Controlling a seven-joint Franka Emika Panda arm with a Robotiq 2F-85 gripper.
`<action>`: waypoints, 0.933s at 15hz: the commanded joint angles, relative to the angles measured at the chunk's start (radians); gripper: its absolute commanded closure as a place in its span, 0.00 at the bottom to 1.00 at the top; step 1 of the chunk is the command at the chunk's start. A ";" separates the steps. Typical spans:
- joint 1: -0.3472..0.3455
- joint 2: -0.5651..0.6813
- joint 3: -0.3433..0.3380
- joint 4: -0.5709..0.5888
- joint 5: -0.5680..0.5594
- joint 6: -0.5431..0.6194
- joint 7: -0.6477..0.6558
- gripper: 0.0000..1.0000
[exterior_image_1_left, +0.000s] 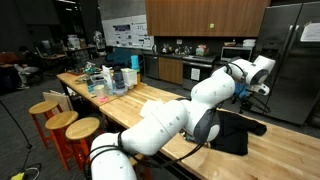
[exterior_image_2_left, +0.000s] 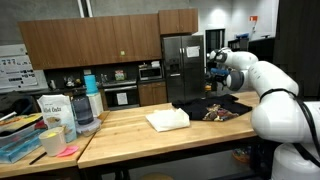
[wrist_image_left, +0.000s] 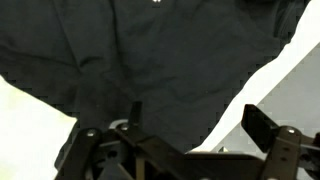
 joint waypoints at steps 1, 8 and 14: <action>-0.078 -0.026 -0.007 -0.022 0.022 0.024 0.023 0.00; -0.211 -0.027 -0.007 -0.032 0.031 0.022 0.005 0.00; -0.111 0.032 0.046 0.007 0.046 -0.084 -0.204 0.00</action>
